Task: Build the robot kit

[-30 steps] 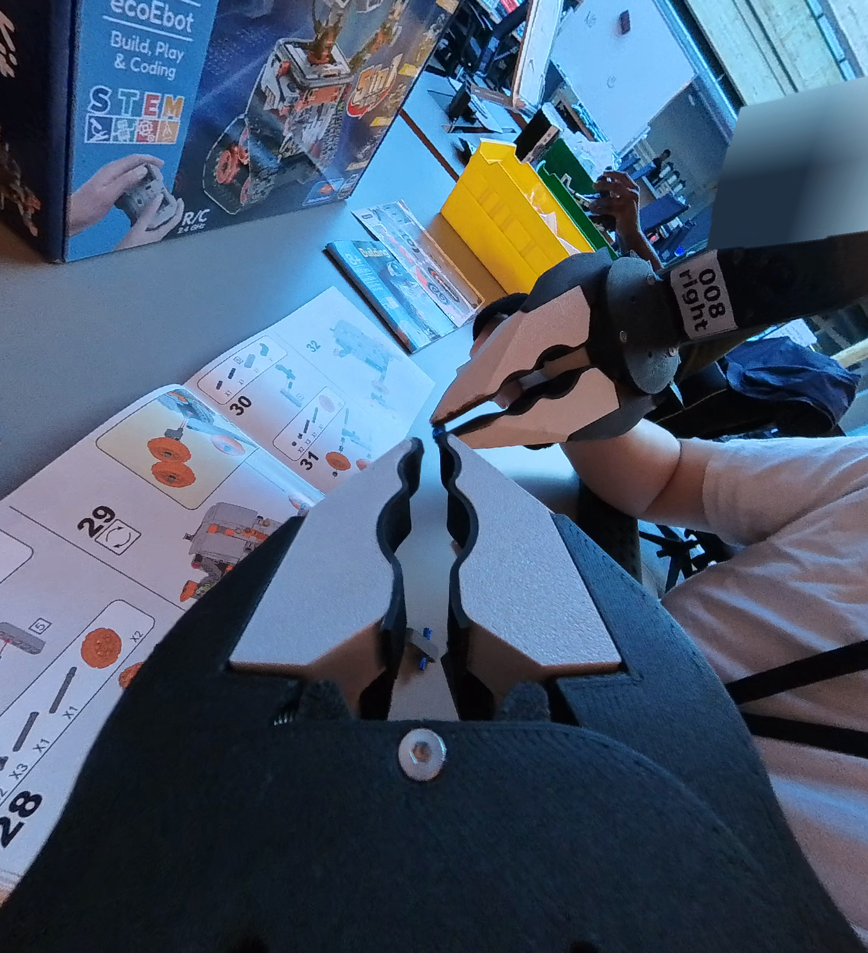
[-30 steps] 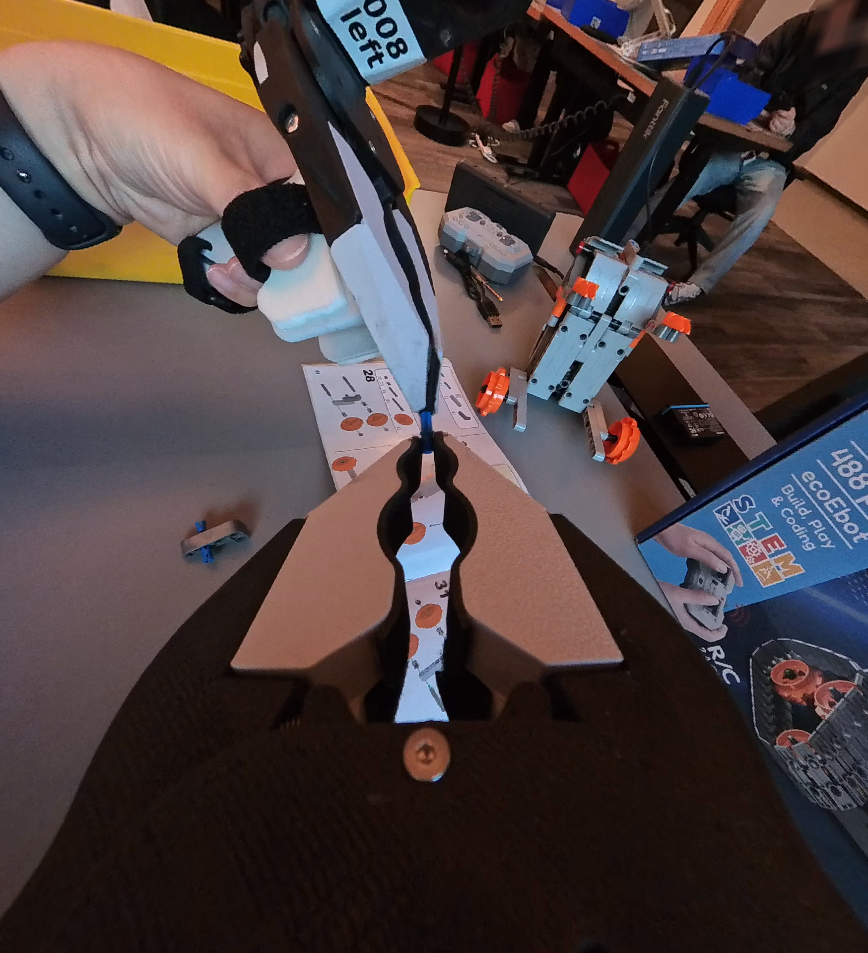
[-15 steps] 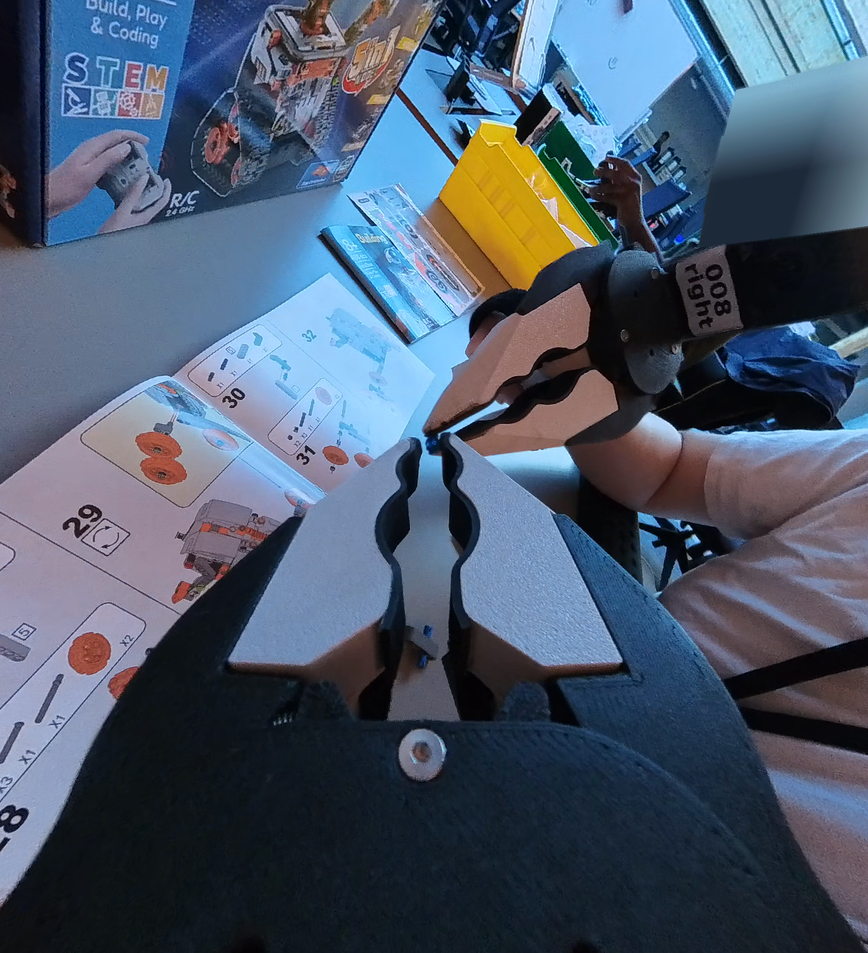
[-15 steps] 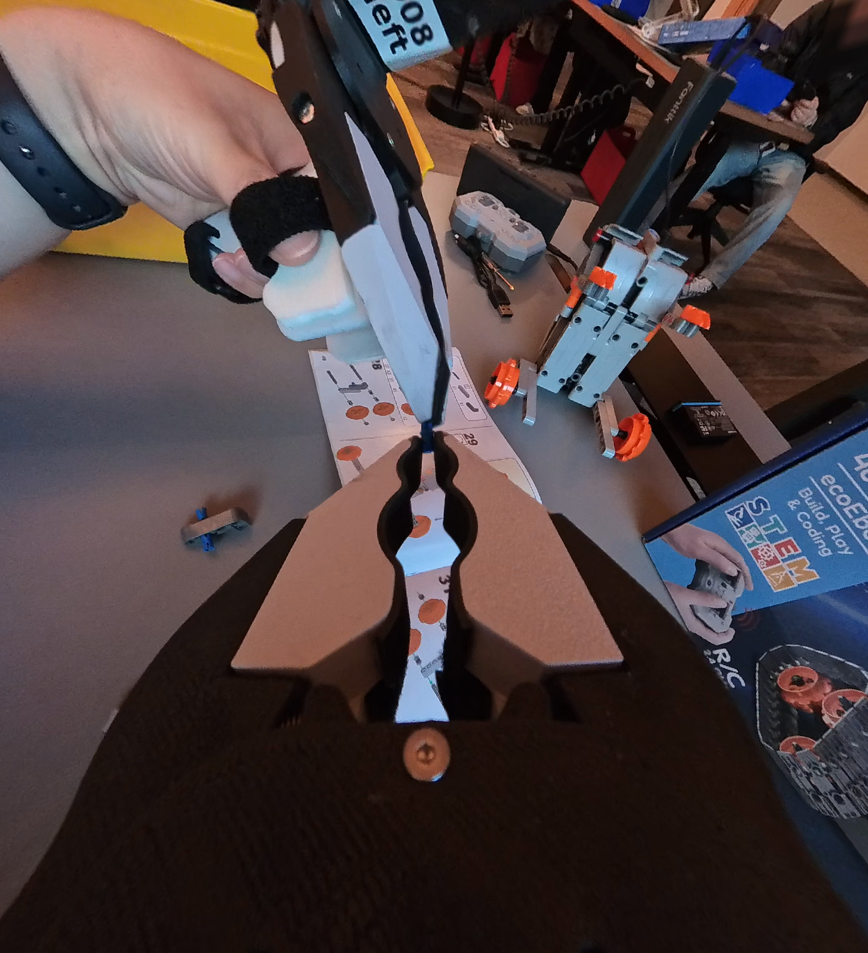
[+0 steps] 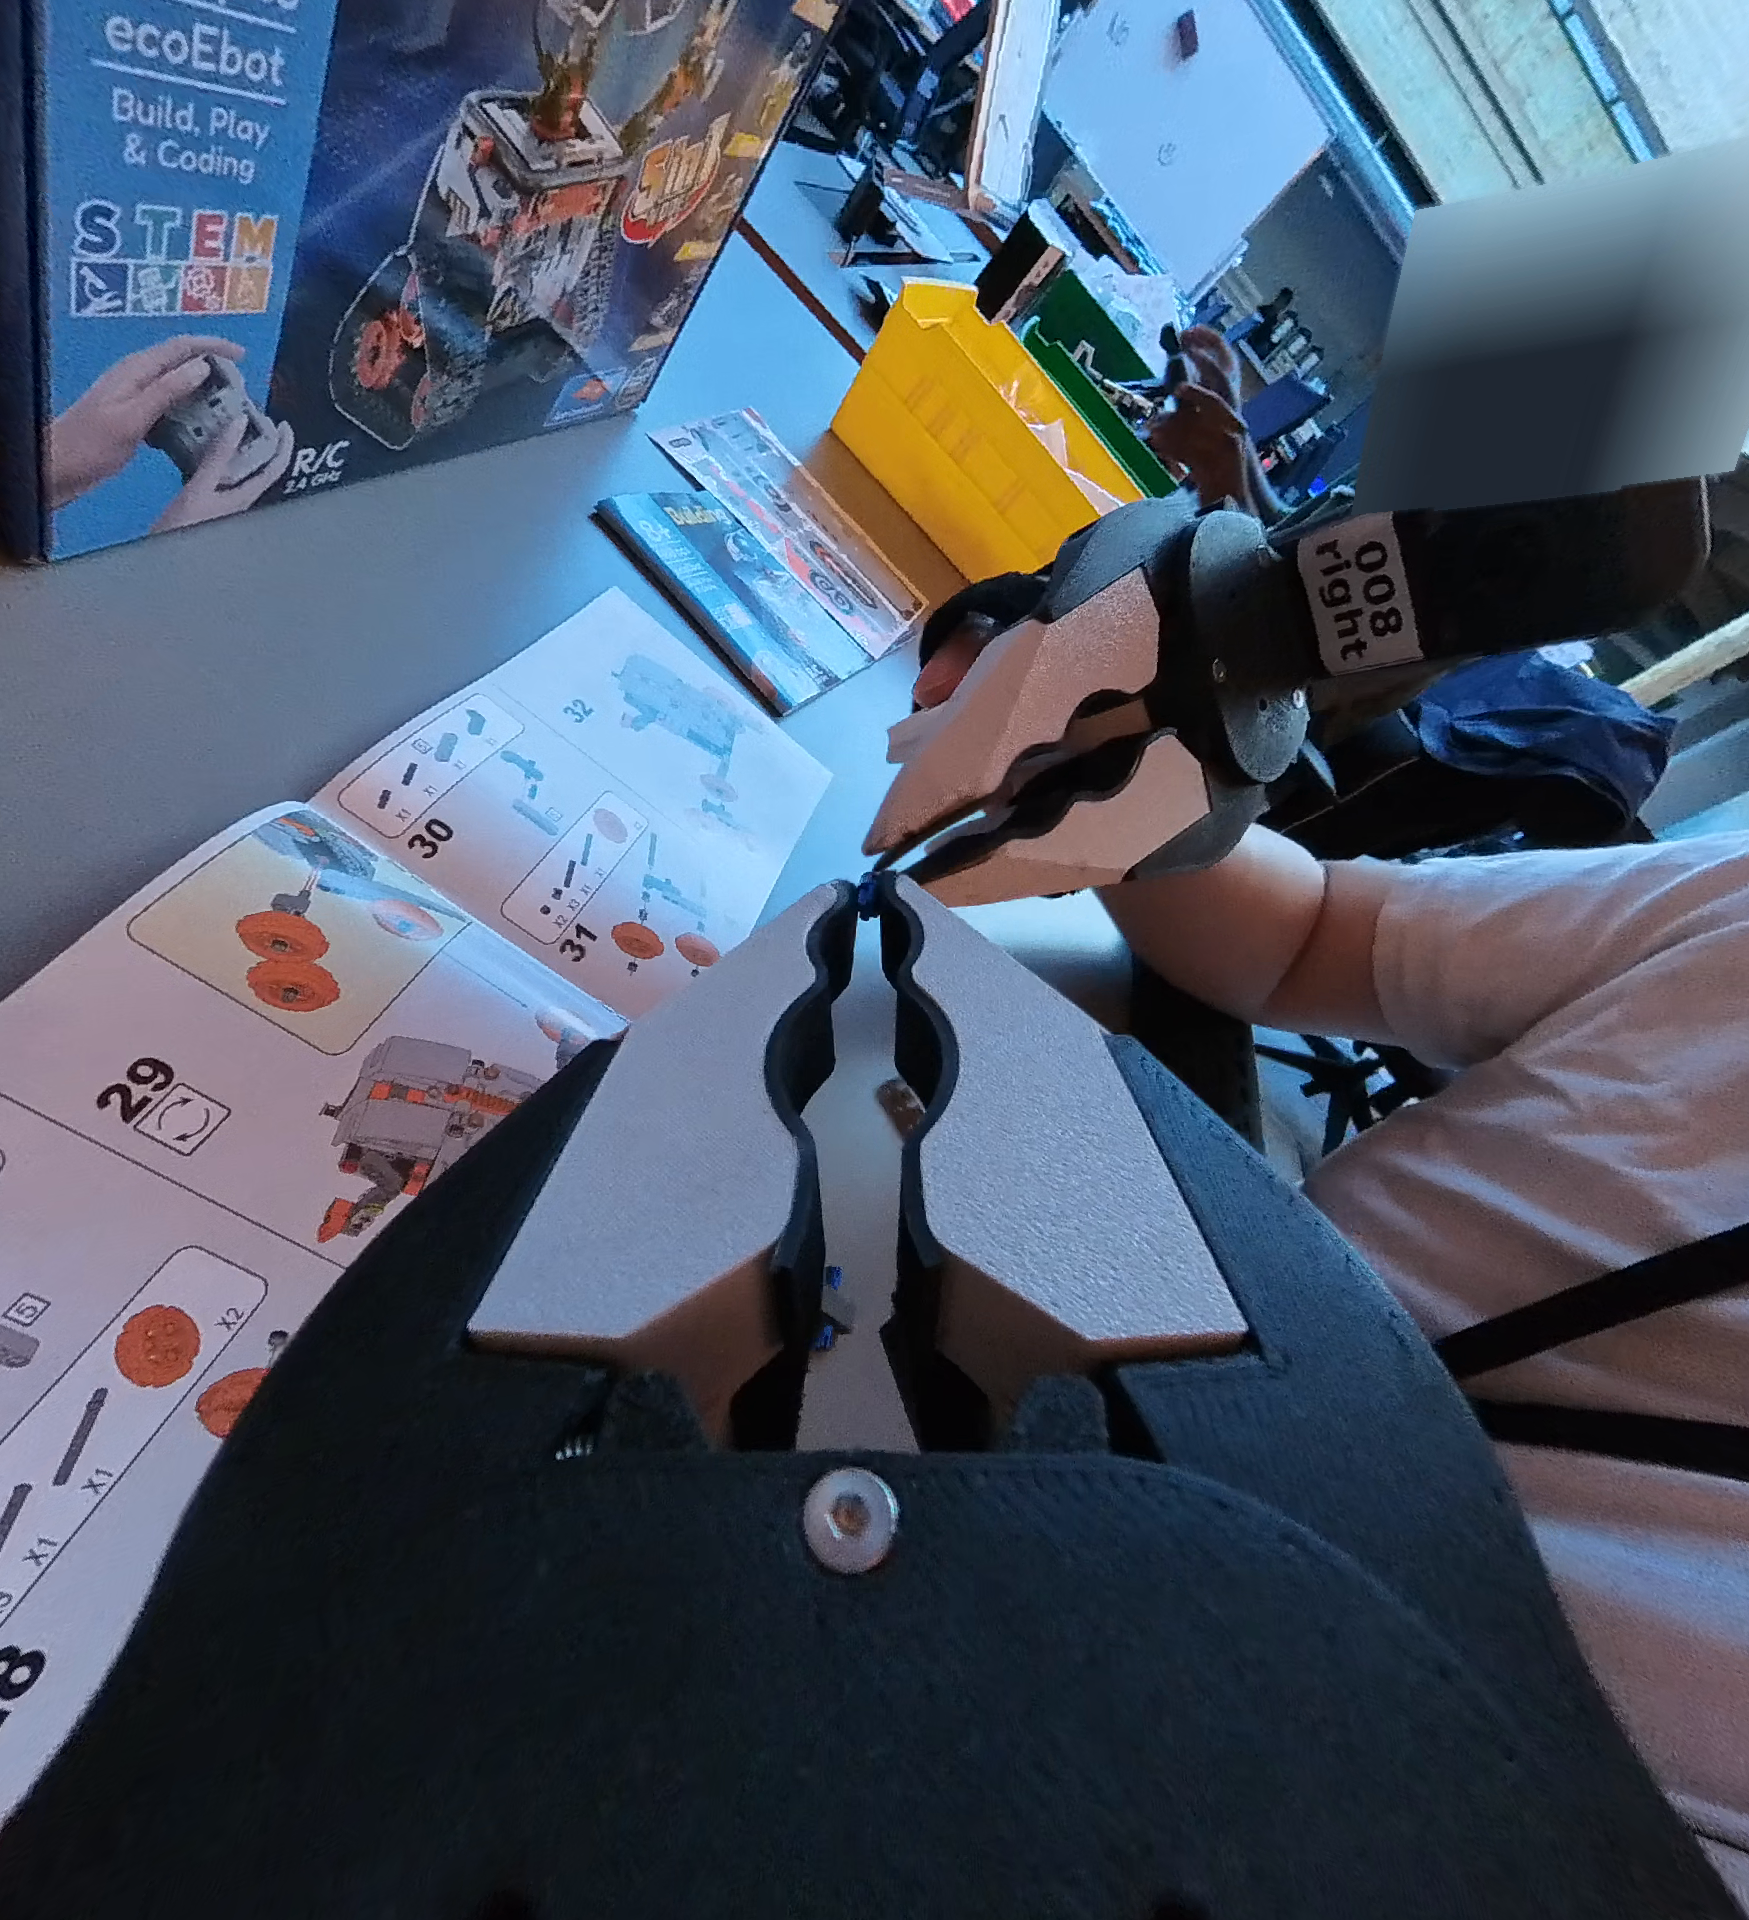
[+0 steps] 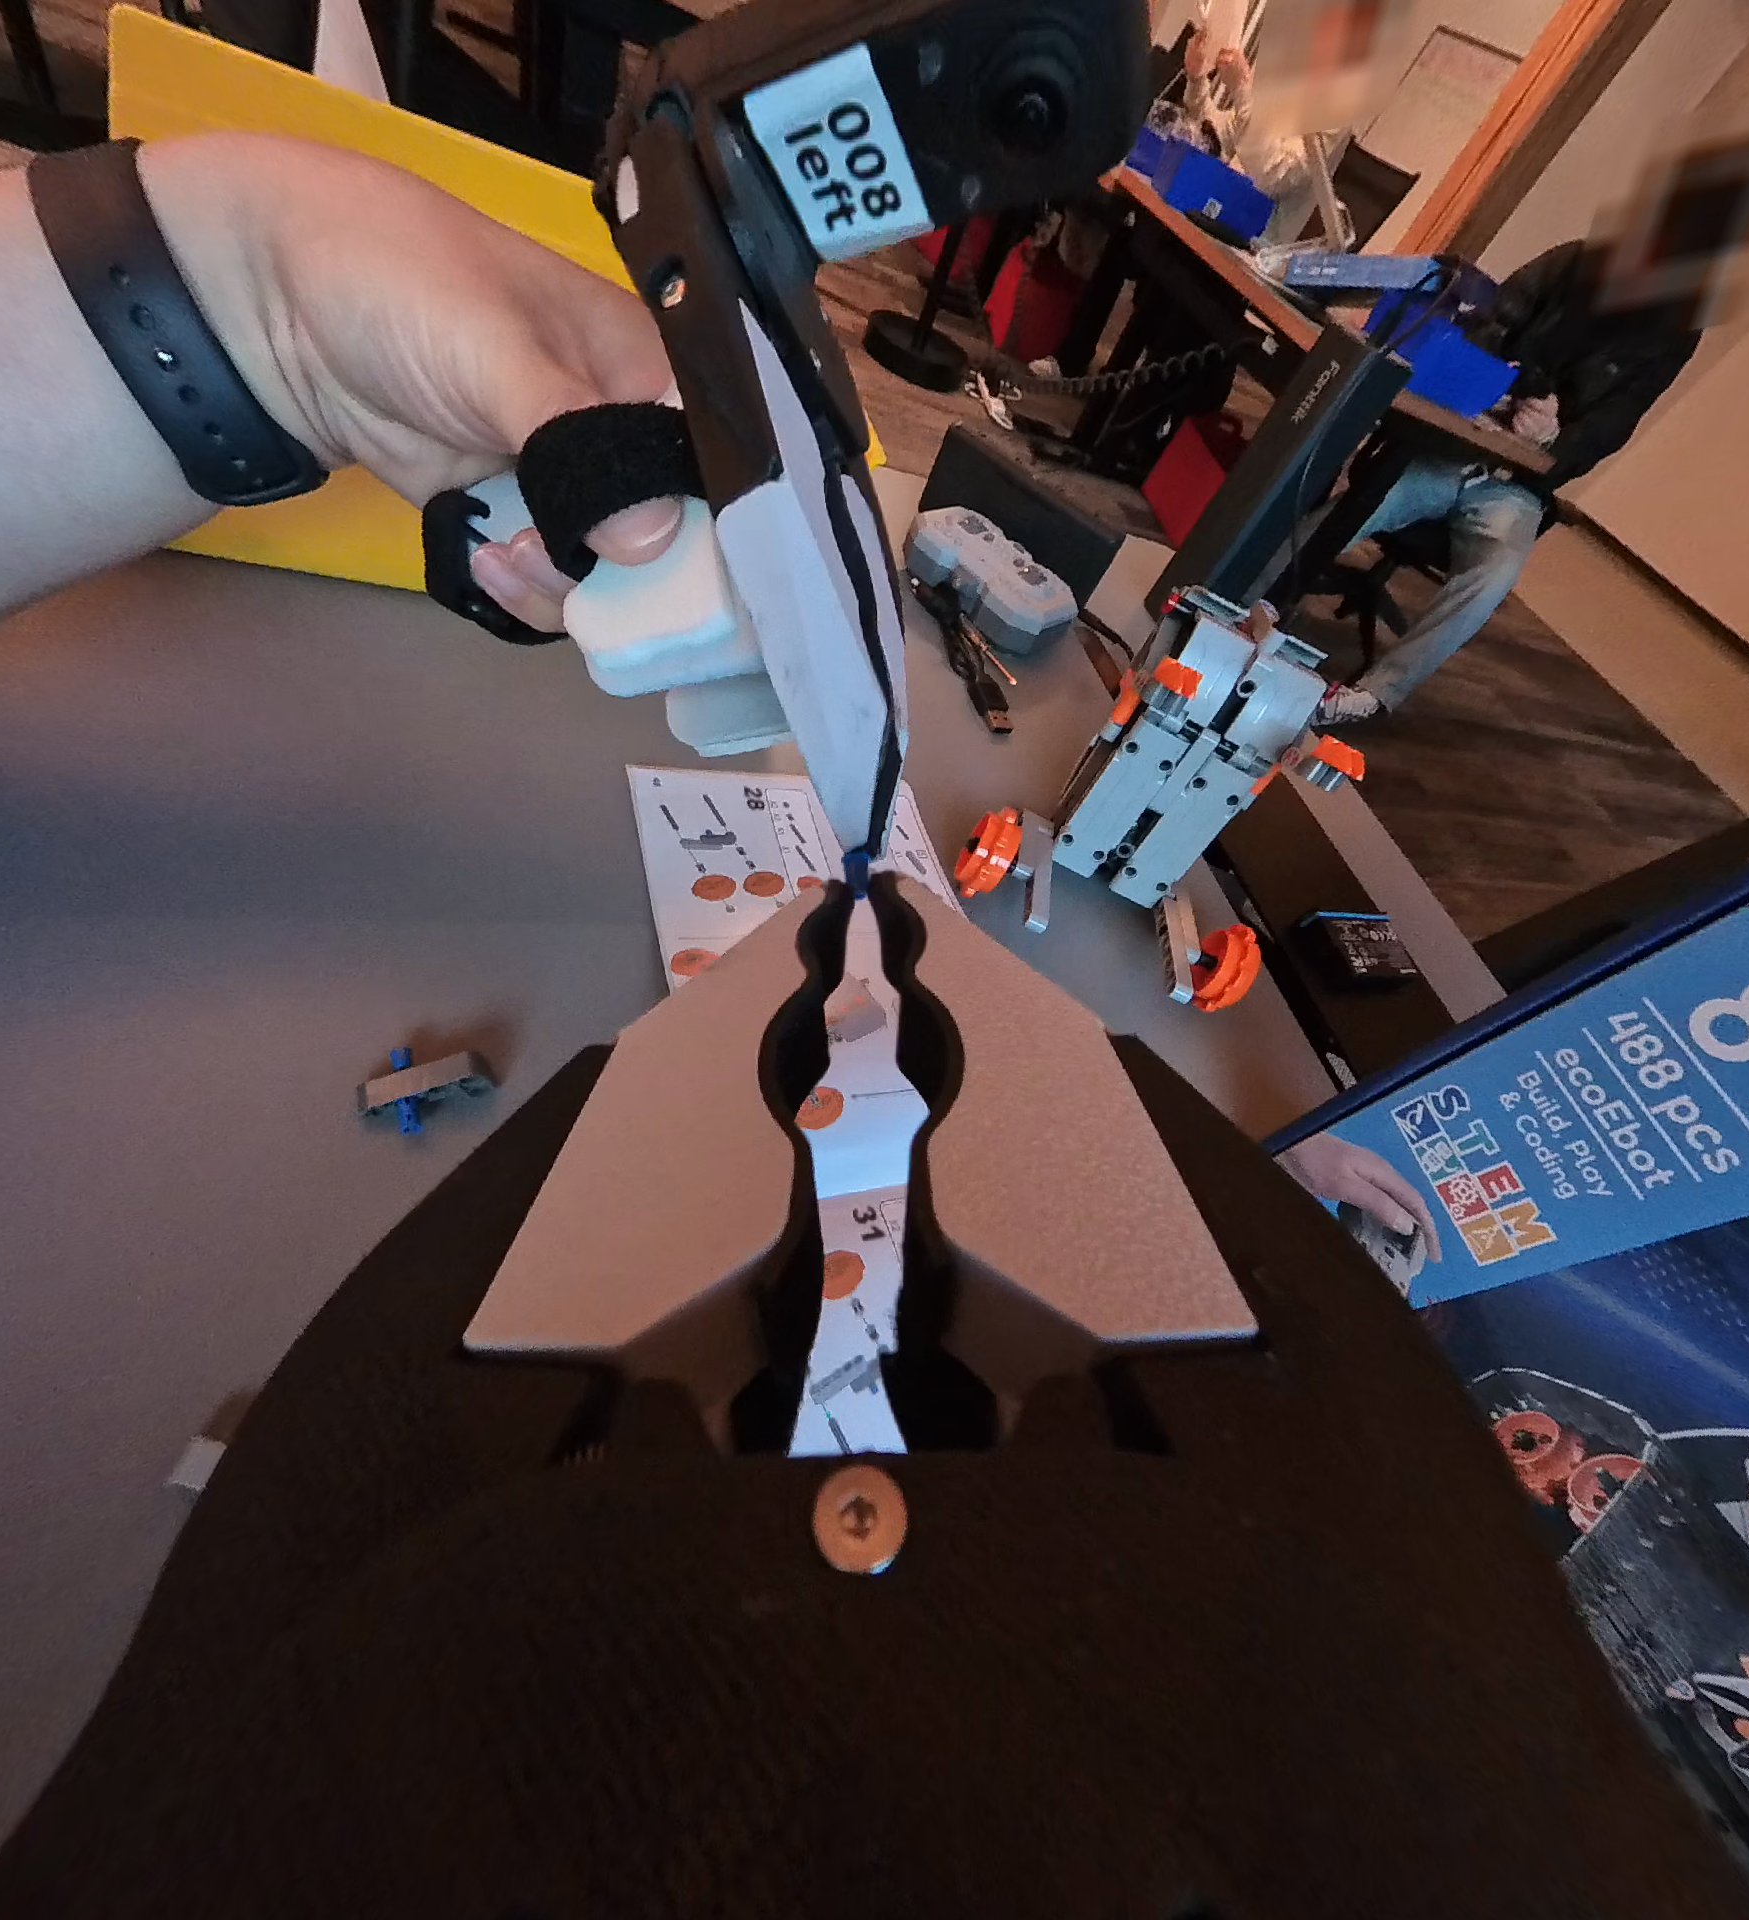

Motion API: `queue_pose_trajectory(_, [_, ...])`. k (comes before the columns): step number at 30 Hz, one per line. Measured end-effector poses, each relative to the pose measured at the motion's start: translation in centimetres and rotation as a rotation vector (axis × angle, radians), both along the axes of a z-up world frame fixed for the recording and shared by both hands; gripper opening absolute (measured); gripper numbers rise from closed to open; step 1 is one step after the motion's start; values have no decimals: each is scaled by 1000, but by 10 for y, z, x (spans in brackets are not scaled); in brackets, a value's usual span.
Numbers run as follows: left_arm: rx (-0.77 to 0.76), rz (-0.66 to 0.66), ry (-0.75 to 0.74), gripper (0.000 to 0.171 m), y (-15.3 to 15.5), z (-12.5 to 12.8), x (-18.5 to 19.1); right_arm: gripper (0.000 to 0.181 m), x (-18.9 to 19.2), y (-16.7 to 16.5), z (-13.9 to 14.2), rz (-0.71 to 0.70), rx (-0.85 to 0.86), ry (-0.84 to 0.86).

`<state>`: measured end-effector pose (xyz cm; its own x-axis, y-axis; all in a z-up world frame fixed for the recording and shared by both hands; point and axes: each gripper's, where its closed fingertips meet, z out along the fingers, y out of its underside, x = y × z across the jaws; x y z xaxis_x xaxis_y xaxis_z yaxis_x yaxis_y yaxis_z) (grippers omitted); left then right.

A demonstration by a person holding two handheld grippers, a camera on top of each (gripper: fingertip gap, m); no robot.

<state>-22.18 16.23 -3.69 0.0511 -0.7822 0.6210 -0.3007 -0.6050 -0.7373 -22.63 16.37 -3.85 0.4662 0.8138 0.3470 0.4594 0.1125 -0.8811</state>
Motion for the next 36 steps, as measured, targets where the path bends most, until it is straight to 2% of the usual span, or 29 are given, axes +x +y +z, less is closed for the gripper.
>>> queue_pose_trajectory(6, [-4, 4, -6, 1, 1, 1, -1, 15, 2, 2, 0, -8, 4, 7])
queue_pose_trajectory(9, [-6, 0, -19, 1, 0, 3, -1, 13, 0, 0, 0, 1, -7, 18])
queue_pose_trajectory(11, [-2, -12, -16, 2, -3, 3, 1, 5, -1, -1, 0, 10, -14, 21])
queue_pose_trajectory(18, [-21, -20, -50, 2, -4, 6, 2, 4, -1, -2, 3, 18, -19, 33])
queue_pose_trajectory(23, [109, -38, -21, 4, -6, 3, 3, 4, 0, -4, 0, 40, -64, 37])
queue_pose_trajectory(27, [242, -70, -62, 10, -11, 10, 1, 4, -3, -12, 1, 120, -239, 148])
queue_pose_trajectory(30, [396, -72, -81, 22, -14, 15, -1, 4, -2, -20, 0, 188, -397, 213])
queue_pose_trajectory(34, [586, -125, -129, 29, -30, 24, 4, 4, 6, -34, 2, 288, -651, 301])
queue_pose_trajectory(36, [638, -174, -151, 27, -42, 24, 11, 4, 13, -39, 2, 327, -776, 336])
